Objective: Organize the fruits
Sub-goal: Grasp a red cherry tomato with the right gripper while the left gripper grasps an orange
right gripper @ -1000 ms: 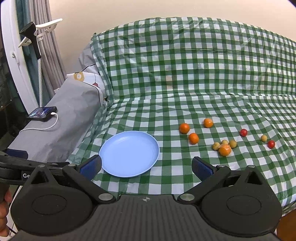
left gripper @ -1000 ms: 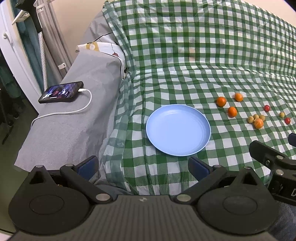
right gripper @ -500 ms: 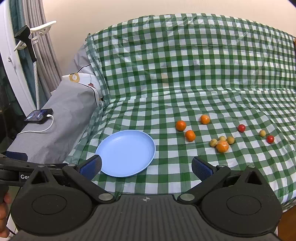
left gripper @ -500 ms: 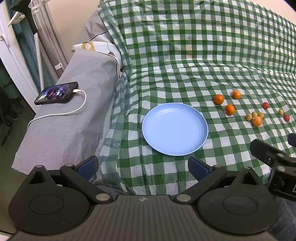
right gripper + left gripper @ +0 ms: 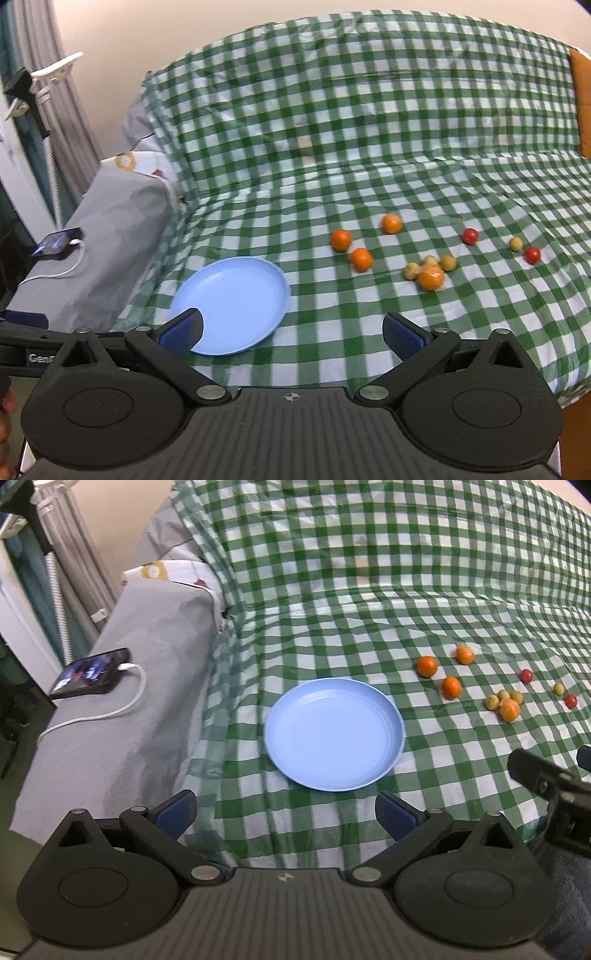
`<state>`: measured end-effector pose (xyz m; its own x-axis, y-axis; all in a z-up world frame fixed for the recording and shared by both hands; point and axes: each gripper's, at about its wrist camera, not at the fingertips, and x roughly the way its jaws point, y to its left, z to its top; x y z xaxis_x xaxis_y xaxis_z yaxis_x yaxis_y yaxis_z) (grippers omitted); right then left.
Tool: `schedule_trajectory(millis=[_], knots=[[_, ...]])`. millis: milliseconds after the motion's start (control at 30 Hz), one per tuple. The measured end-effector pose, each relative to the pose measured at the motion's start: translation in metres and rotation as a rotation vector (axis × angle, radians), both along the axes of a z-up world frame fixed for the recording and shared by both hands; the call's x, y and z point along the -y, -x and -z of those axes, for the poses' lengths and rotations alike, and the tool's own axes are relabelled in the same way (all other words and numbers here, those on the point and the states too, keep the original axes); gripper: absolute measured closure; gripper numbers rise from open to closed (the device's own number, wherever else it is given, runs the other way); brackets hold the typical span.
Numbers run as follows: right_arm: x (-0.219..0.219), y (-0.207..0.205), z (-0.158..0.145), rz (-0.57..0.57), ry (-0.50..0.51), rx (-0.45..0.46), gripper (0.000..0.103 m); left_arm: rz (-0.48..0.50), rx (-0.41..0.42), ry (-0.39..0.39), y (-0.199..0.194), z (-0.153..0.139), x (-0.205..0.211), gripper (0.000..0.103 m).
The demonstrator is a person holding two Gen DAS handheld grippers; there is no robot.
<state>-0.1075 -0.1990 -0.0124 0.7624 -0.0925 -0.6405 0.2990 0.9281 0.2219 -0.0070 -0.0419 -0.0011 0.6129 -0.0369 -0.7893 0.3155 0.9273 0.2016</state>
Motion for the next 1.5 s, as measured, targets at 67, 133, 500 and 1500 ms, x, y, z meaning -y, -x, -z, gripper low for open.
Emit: schedule_trajectory(millis=[67, 133, 500, 1500], knots=[[0.011, 0.001, 0.003, 0.034, 0.004, 0.003, 0.0, 0.023, -0.027, 0.024, -0.006, 0.005, 0.009, 0.0], [0.025, 0.002, 0.006, 0.09, 0.025, 0.008, 0.0, 0.053, -0.054, 0.057, -0.012, 0.01, 0.02, 0.0], [0.151, 0.01, 0.063, 0.427, 0.109, -0.081, 0.0, 0.163, -0.199, 0.088, -0.073, 0.066, 0.14, 0.0], [0.342, -0.084, 0.194, 0.547, 0.211, -0.143, 0.069, 0.246, -0.23, 0.216, -0.191, 0.161, 0.265, 0.075]])
